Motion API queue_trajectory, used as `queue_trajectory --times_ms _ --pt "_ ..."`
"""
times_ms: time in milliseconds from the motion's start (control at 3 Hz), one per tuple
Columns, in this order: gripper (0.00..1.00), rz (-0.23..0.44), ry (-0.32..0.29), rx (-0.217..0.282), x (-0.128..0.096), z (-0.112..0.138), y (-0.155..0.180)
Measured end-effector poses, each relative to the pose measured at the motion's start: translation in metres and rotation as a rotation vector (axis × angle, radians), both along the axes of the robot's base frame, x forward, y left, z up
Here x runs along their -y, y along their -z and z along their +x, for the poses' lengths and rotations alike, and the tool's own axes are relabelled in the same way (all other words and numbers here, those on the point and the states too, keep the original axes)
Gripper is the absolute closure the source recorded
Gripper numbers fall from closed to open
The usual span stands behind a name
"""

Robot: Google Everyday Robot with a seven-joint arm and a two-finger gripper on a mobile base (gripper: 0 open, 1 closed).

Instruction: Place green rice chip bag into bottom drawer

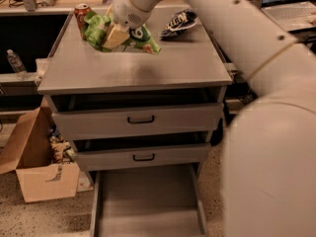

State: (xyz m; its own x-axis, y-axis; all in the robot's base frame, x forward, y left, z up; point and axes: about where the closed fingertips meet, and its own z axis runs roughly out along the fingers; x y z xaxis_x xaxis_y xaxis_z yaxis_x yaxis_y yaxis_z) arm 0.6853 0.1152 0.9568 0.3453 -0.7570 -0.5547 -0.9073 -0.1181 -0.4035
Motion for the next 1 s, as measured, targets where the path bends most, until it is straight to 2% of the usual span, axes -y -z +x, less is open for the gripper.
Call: queue_trajectory --times_ms 333,667,1000 --pt "1.0 0.149 0.102 0.03 0.024 -0.057 -0.06" --pt "1.0 0.129 0.158 0.014 0.056 -0.064 -0.041" --pt "1.0 0.125 0.156 0.01 0.056 -0.063 -0.039"
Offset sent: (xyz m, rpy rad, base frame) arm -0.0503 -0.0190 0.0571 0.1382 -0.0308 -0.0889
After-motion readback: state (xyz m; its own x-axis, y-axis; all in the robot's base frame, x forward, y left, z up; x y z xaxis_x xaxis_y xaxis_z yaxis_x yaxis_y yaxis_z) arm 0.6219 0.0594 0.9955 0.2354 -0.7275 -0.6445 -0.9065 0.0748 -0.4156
